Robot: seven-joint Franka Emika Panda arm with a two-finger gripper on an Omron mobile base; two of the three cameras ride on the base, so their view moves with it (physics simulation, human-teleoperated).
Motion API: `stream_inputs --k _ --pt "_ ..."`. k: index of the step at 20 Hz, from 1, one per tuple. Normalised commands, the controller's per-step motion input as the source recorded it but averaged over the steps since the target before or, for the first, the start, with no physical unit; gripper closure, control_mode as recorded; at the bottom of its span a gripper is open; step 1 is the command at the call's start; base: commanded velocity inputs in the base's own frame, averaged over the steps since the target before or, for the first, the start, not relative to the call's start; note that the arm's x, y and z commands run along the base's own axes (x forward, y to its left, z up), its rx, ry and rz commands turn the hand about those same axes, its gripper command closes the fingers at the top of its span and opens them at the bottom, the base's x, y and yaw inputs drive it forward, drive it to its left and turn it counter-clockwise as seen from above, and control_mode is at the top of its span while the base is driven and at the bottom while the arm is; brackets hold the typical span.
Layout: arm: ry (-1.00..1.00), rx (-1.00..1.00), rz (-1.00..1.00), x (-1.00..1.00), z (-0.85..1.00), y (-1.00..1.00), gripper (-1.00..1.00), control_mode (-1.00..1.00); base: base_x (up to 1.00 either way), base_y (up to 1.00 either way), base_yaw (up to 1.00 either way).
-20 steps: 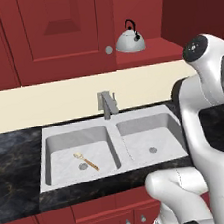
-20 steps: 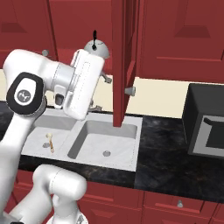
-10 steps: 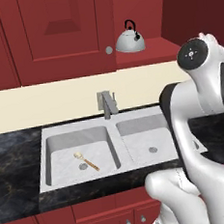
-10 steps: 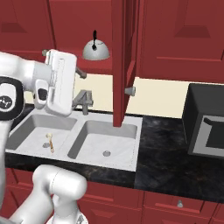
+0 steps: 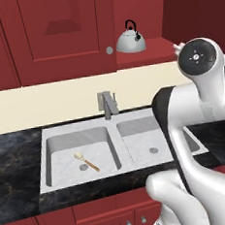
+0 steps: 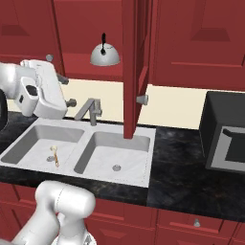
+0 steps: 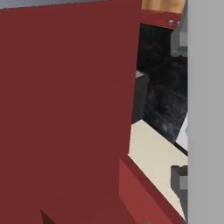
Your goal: Open the cabinet, pick the kettle from the cabinet, and place it in the sink.
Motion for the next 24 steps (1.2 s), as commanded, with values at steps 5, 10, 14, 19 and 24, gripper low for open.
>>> stream_inputs --k 5,10,14,19,24 --pt "0.33 -0.21 0.21 0.03 0.09 0.54 -1.0 -1.0 0.0 0.0 0.0" --pt "0.33 -0.2 0.2 0.08 0.08 0.53 -1.0 -1.0 0.0 0.0 0.0" --pt "0.31 -0.13 0.19 0.17 0.08 0.47 -1.0 -1.0 0.0 0.0 0.0" --pt "0.2 -0.05 0.27 0.19 0.0 0.43 -1.0 -1.0 0.0 0.0 0.0" --pt "0.17 -0.22 0.39 0.13 -0.02 0.35 -1.0 -1.0 0.0 0.0 0.0"
